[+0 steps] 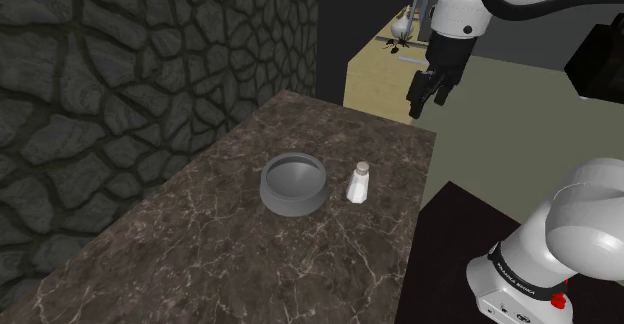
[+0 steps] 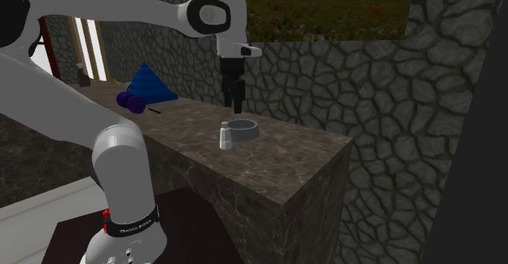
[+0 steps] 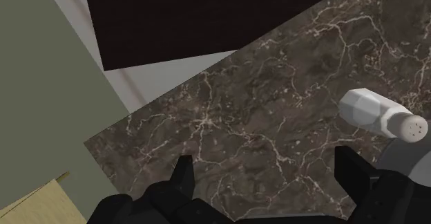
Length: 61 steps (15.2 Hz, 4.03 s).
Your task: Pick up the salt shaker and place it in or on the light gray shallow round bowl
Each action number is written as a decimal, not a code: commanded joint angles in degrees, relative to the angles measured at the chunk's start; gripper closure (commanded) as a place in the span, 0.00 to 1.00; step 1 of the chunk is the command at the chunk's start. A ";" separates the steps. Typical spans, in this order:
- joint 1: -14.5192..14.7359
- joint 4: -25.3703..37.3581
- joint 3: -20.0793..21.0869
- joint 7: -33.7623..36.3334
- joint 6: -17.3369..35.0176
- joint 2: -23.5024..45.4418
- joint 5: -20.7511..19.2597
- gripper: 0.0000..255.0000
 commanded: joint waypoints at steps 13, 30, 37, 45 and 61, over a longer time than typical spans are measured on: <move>5.93 -4.07 12.14 13.80 16.37 8.75 10.50 0.00; 6.65 -8.02 14.46 14.96 24.57 12.55 11.98 0.00; 6.65 -8.02 14.46 14.96 24.57 12.55 11.97 1.00; 6.52 -5.17 13.86 15.22 20.26 11.08 11.51 1.00; 5.99 5.71 12.21 16.13 7.43 9.10 10.07 1.00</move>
